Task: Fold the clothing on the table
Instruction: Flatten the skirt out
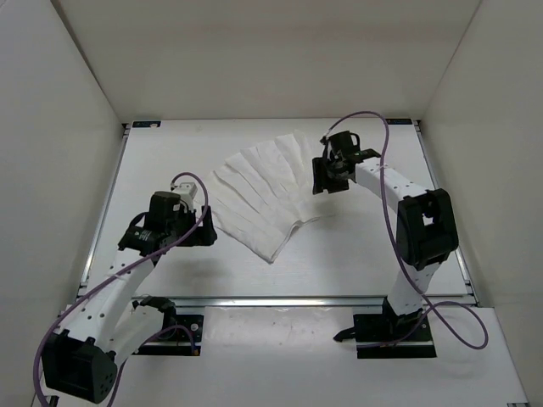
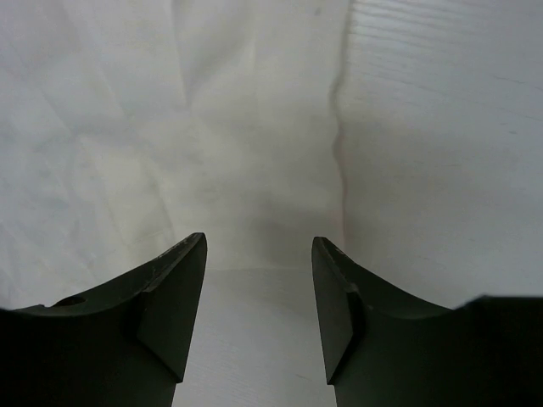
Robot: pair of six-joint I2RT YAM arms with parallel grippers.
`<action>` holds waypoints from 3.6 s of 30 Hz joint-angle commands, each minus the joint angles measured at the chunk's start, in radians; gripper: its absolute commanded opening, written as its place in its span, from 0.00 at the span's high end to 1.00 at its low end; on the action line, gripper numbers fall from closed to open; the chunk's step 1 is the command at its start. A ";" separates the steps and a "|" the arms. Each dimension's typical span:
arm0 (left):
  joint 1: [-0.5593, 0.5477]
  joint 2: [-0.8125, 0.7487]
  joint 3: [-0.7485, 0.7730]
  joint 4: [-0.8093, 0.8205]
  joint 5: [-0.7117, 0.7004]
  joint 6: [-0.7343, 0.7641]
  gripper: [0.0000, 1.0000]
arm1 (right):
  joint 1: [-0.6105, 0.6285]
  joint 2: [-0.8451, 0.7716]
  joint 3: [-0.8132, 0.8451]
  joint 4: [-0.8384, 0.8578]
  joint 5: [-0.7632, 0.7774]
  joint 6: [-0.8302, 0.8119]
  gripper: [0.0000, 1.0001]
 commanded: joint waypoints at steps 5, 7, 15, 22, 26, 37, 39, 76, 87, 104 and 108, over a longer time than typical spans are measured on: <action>-0.104 0.003 -0.006 0.000 -0.096 -0.052 0.02 | -0.065 -0.023 -0.011 0.067 -0.027 -0.015 0.50; -0.129 0.020 -0.006 0.009 -0.076 -0.045 0.38 | -0.054 -0.023 -0.019 0.051 -0.020 -0.029 0.49; -0.089 0.066 -0.027 0.205 0.128 -0.254 0.58 | -0.056 0.003 -0.048 0.074 -0.006 -0.026 0.49; -0.152 0.138 -0.194 0.430 0.131 -0.479 0.40 | -0.045 0.073 -0.024 0.047 0.038 -0.015 0.48; -0.198 0.200 -0.236 0.508 0.082 -0.519 0.39 | -0.044 0.103 -0.025 0.027 0.086 -0.007 0.49; -0.216 0.612 -0.086 0.669 -0.061 -0.494 0.47 | 0.002 0.052 -0.128 -0.006 0.053 0.106 1.00; -0.221 0.670 -0.035 0.659 -0.073 -0.481 0.47 | 0.030 0.006 -0.174 -0.015 0.036 0.132 1.00; -0.204 0.528 -0.145 0.421 -0.006 -0.447 1.00 | 0.052 -0.318 -0.563 0.111 -0.092 0.232 1.00; -0.172 0.398 -0.113 0.237 -0.052 -0.355 1.00 | 0.013 -0.468 -0.593 -0.016 -0.124 0.194 1.00; -0.204 -0.187 -0.138 -0.069 0.045 -0.435 1.00 | 0.089 -0.937 -0.716 -0.171 -0.233 0.310 1.00; -0.088 0.006 0.069 -0.008 0.049 -0.340 1.00 | -0.089 -0.840 -0.570 -0.107 -0.351 0.191 1.00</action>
